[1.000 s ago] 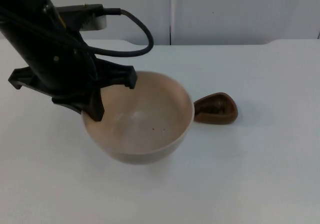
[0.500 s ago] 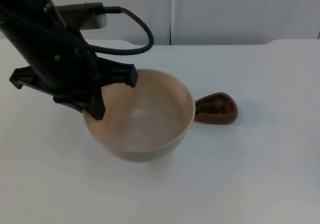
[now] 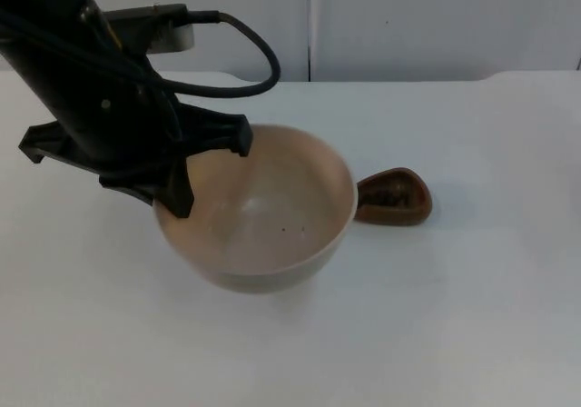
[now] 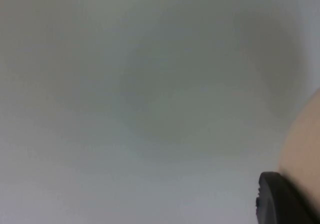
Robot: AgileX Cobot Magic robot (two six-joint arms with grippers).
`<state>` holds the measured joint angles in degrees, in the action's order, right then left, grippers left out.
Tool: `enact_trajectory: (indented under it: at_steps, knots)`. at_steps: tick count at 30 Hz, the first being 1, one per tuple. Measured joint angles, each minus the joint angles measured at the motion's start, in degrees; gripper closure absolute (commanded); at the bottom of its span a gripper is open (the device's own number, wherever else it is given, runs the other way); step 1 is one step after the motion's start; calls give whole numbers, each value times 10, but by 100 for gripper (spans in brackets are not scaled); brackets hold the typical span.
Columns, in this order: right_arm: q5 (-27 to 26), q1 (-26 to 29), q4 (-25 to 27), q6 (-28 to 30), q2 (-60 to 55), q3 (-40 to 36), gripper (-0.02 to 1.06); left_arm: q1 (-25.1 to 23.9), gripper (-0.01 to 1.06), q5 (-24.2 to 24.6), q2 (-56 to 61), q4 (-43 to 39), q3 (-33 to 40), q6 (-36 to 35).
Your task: Pick up the bowl with the left hand and pour the coffee beans from the cup into the bowl with the right hand.
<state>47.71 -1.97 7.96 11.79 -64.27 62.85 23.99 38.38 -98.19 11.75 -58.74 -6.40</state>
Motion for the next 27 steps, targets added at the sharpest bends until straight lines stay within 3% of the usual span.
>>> enact_trajectory:
  at_steps: [10,22,27]
  knots:
    - [6,-6,10,17,-79,81,-1,0,105,0,0,9,0,0]
    - [17,-113,10,34,-194,161,-1,0,105,-4,0,33,0,-15]
    - [19,-167,-31,0,-255,190,-1,0,105,-8,0,-57,0,-149]
